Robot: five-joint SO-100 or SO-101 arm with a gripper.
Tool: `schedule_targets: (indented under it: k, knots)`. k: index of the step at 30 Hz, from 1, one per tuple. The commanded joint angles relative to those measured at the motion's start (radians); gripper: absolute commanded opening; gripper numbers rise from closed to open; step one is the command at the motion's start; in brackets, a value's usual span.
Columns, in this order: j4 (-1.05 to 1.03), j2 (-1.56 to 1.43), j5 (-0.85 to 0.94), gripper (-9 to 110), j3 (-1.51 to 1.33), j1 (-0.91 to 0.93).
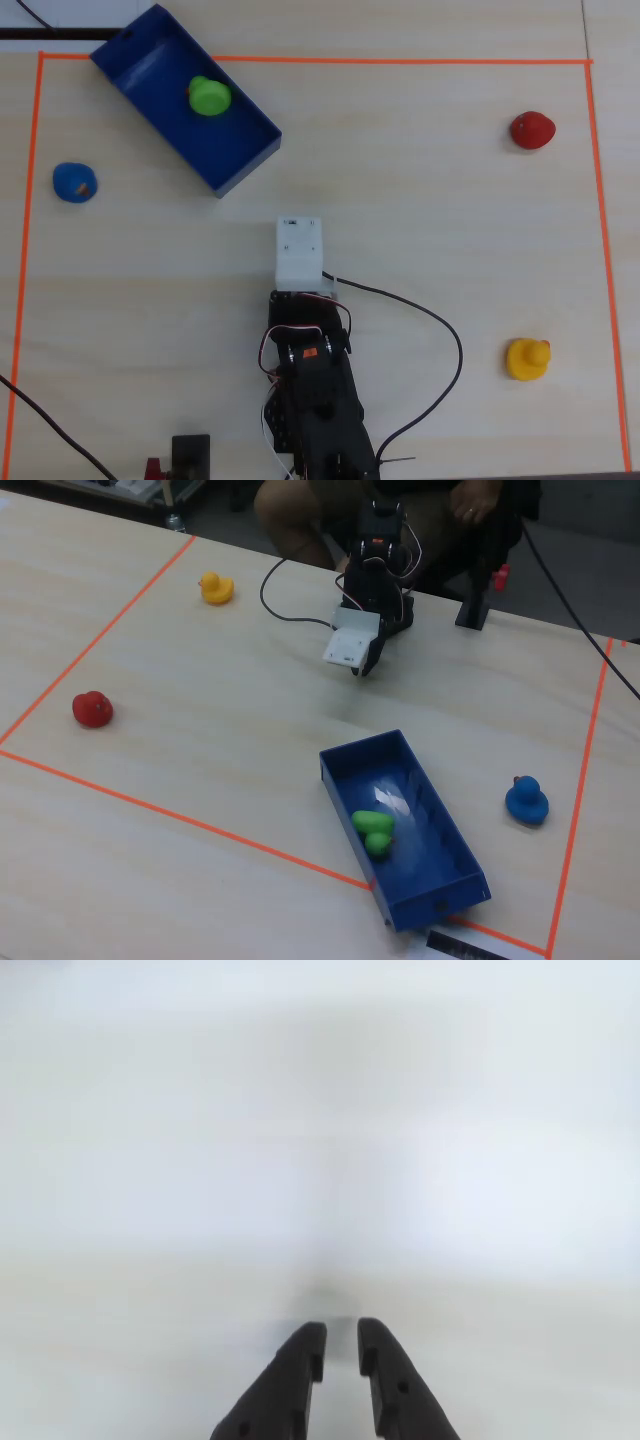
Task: Grasp green duck and put it into box.
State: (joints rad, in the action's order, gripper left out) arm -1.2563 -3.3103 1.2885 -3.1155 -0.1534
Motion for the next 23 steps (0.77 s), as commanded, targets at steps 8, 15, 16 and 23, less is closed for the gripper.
schedule_targets:
  k: [8, 15, 16, 23]
  knots:
    - [-0.055, -0.002, 0.011, 1, 0.005, 0.046]
    - [-0.055, -0.002, 0.011, 2, 0.005, 0.046]
    - [-0.055, -0.002, 0.011, 2, 0.005, 0.046]
    - [-0.055, -0.002, 0.011, 2, 0.005, 0.046]
